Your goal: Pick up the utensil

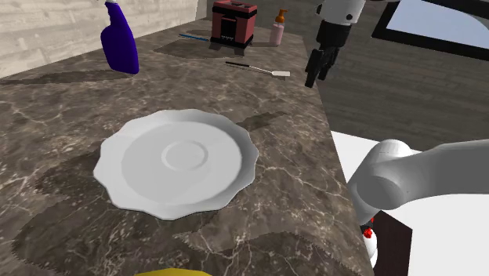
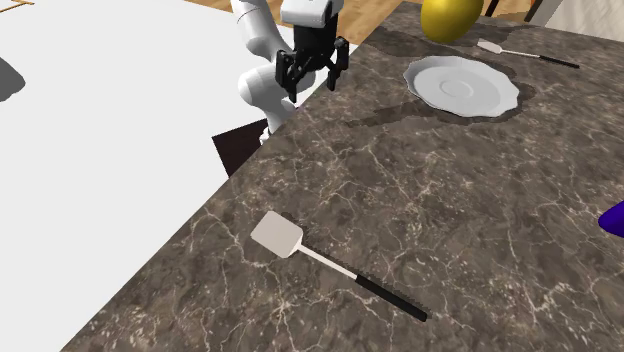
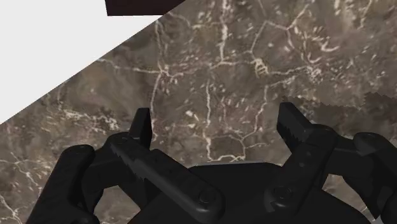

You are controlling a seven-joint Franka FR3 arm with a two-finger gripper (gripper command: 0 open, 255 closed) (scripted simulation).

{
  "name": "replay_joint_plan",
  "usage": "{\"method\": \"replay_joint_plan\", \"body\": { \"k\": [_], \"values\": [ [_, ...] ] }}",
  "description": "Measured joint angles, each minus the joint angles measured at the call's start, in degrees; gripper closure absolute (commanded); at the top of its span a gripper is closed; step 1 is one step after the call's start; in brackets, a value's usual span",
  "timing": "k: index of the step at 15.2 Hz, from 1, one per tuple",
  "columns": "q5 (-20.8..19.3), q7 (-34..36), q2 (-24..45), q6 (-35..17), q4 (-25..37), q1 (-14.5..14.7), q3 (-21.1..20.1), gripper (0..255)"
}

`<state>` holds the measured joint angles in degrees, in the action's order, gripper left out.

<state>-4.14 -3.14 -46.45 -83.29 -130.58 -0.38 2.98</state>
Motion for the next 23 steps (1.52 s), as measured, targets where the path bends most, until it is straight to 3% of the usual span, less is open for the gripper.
{"method": "replay_joint_plan", "body": {
  "k": [4,13,23],
  "values": [
    [-1.1,-3.5,3.2,-2.3,1.5,0.4,2.2,0],
    [-2.4,-19.0,20.0,-11.1,11.5,2.9,11.0,0],
    [4.6,-37.4,43.1,-14.1,32.2,4.5,18.0,0]
  ]
}}
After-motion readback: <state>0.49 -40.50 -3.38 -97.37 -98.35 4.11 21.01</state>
